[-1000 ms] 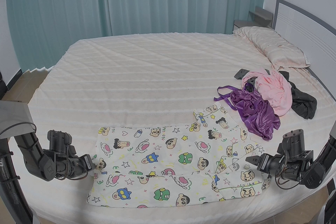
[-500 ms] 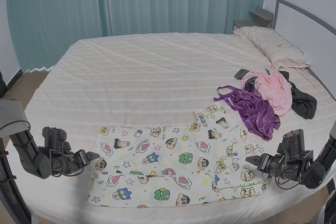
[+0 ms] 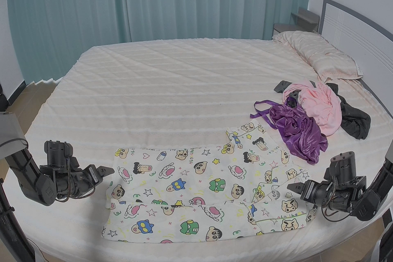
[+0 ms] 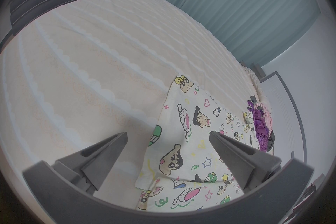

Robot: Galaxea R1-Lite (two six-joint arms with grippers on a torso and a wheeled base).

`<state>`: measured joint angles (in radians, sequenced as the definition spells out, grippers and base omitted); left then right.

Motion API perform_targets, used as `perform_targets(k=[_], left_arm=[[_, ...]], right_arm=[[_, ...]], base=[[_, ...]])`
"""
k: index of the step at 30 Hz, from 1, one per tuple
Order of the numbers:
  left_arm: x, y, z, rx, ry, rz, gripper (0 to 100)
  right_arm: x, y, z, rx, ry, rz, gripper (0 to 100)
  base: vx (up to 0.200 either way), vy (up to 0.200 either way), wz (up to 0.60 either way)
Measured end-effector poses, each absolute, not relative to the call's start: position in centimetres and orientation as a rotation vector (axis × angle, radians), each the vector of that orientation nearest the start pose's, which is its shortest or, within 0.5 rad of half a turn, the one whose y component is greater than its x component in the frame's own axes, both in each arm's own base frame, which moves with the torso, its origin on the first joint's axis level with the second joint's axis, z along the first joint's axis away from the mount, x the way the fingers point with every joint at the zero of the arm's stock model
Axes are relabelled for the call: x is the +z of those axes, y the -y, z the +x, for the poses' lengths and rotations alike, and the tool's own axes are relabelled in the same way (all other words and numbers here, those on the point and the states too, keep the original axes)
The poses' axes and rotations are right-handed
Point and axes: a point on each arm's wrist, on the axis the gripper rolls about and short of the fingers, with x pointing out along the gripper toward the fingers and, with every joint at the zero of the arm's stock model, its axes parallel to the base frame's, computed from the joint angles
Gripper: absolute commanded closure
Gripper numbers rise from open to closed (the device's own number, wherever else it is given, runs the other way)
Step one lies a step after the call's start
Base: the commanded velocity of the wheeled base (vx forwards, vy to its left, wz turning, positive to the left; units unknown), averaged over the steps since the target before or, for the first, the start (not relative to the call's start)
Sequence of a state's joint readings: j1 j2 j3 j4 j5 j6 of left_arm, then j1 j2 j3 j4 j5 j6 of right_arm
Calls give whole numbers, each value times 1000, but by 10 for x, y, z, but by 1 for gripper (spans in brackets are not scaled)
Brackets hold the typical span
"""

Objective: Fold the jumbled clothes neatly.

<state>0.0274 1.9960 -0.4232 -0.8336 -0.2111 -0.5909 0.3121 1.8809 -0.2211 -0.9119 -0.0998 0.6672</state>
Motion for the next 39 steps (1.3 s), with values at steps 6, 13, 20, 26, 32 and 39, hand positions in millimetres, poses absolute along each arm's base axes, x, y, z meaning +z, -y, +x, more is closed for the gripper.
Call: perform_targets(k=[6,13,20,26,32,39], left_arm=[[30,-3,275,49,-767,-656,0],[30,-2,272,18,-782,-684,0],[29,-2,272,19,-784,-680,0],[30,-2,274,24,-770,-679,0],[37,-3,287,26,-722,-674,0],[42,-3,324,-6,-645,-662,0]], right_arm=[[35,-68,216,-50,-769,480,0],[35,-68,216,-50,-769,480,0],[35,-68,216,-49,-769,479,0],[34,-68,216,-49,-772,478,0],[34,-68,216,-49,-773,478,0],[34,-67,215,-50,-773,476,0]], base=[[0,0,0],[143,0,0],[29,0,0],[0,0,0],[0,0,0],[0,0,0]])
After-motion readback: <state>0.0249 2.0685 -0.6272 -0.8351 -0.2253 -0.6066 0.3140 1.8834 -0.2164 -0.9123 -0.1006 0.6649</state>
